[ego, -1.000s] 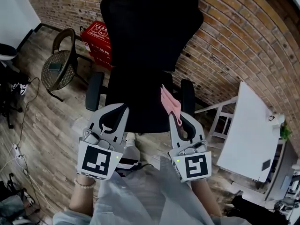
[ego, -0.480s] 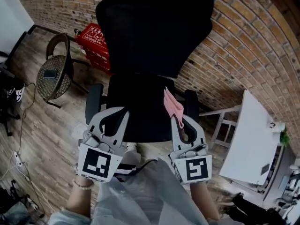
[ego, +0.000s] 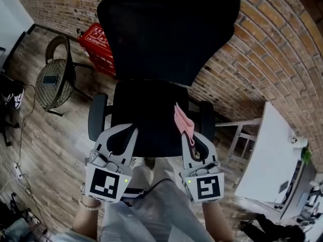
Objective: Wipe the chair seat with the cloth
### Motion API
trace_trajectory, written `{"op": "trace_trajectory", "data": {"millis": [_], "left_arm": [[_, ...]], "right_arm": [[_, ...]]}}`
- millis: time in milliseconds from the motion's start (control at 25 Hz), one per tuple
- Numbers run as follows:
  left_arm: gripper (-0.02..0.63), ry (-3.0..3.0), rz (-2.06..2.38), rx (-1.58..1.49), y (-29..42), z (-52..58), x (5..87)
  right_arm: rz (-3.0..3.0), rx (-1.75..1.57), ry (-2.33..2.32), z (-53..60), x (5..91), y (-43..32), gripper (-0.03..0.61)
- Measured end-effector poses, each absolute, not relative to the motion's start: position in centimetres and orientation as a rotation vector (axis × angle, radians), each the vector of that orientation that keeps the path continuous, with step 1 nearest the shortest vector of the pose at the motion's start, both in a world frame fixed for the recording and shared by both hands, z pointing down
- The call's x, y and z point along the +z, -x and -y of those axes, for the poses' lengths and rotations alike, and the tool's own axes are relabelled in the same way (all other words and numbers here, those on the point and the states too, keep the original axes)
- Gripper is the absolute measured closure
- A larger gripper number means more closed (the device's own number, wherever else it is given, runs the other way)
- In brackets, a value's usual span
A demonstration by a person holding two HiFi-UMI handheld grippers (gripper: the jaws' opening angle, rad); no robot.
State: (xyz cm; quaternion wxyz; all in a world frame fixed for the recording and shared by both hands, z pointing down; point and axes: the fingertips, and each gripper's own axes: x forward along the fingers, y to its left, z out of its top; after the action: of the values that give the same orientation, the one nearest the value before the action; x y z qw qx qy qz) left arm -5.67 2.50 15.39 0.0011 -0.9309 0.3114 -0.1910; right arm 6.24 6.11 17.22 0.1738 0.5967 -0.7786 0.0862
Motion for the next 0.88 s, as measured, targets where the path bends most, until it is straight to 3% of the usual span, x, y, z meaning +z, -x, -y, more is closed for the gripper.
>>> {"op": "trace_trajectory", "data": {"millis": [880], "left_arm": [[0.595, 2.904, -1.178, -0.695, 4.6, 0.6, 27.1]], "right_arm": [[2.267, 0.402, -1.477, 0.3, 31.4, -6.6, 0.523]]}}
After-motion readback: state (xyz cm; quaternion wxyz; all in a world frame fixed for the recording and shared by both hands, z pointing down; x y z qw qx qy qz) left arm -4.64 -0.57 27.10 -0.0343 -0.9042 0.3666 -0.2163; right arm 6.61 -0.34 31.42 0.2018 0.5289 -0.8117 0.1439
